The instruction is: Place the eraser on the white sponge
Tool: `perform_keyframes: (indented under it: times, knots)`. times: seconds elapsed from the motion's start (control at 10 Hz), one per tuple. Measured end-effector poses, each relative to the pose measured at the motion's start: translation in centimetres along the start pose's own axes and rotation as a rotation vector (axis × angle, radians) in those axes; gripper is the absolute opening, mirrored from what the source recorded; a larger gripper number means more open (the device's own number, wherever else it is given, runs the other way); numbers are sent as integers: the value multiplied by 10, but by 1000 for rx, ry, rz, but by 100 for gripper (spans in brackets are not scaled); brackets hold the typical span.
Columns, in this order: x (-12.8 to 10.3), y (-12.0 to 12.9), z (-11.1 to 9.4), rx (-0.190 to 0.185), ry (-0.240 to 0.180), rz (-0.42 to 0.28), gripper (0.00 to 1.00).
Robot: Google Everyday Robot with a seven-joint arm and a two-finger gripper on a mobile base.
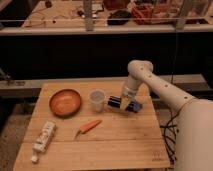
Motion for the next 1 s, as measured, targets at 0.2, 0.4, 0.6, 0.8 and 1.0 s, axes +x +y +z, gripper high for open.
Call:
perform_keyframes:
  times: [0.2,0.4,0.6,0.8,1.0]
  knots:
    - [3,-2,-1,2,-2,11,2]
    - [4,-4,-2,4,-2,17,2]
    - [4,-4,-1,0,-3,21,2]
    - [6,-6,-2,1,-5,30,2]
    - [5,-6,-2,1,-8,31,2]
